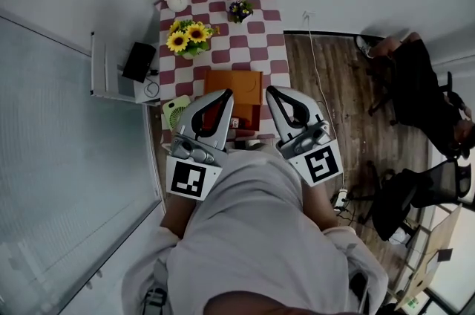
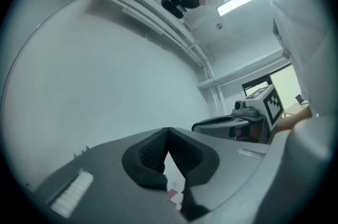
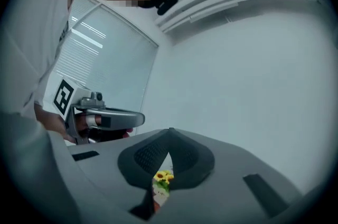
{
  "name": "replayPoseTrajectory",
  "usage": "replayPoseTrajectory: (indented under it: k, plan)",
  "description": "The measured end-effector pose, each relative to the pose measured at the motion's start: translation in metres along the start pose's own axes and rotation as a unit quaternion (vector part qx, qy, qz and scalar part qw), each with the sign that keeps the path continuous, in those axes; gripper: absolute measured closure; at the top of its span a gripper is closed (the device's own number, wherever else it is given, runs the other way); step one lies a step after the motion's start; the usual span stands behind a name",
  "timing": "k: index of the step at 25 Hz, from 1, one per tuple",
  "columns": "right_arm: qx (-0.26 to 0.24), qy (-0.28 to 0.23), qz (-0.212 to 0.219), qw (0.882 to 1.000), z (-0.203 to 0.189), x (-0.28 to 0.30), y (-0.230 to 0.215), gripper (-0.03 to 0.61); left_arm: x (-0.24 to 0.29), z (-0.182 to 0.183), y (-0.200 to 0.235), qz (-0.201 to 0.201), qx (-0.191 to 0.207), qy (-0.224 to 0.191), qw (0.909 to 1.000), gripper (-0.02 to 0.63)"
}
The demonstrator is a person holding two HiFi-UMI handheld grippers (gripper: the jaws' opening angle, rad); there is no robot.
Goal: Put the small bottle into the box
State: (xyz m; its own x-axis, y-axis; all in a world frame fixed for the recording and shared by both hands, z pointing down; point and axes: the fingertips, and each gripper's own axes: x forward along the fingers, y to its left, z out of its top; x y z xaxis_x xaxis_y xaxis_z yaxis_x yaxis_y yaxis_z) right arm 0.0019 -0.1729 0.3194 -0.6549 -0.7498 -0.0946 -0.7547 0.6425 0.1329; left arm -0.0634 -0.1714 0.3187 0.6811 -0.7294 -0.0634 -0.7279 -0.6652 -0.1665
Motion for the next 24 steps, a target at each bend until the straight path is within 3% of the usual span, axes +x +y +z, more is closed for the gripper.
replayPoseTrajectory:
  k: [2, 5, 24]
  plan:
    - [0.030, 0.021, -0.013, 0.999, -0.021, -0.002, -0.009, 0.577, 0.007, -0.017, -0.004, -0.011, 0.015, 0.035, 0.9992, 0.617]
    - [0.040, 0.024, -0.017, 0.999, -0.027, -0.008, -0.019, 0.577, 0.010, -0.031, -0.005, -0.023, 0.035, 0.053, 0.9977, 0.617]
    - [0.045, 0.020, -0.006, 0.999, -0.036, -0.016, -0.039, 0.577, 0.018, -0.041, -0.005, 0.006, 0.045, 0.089, 0.9950, 0.615]
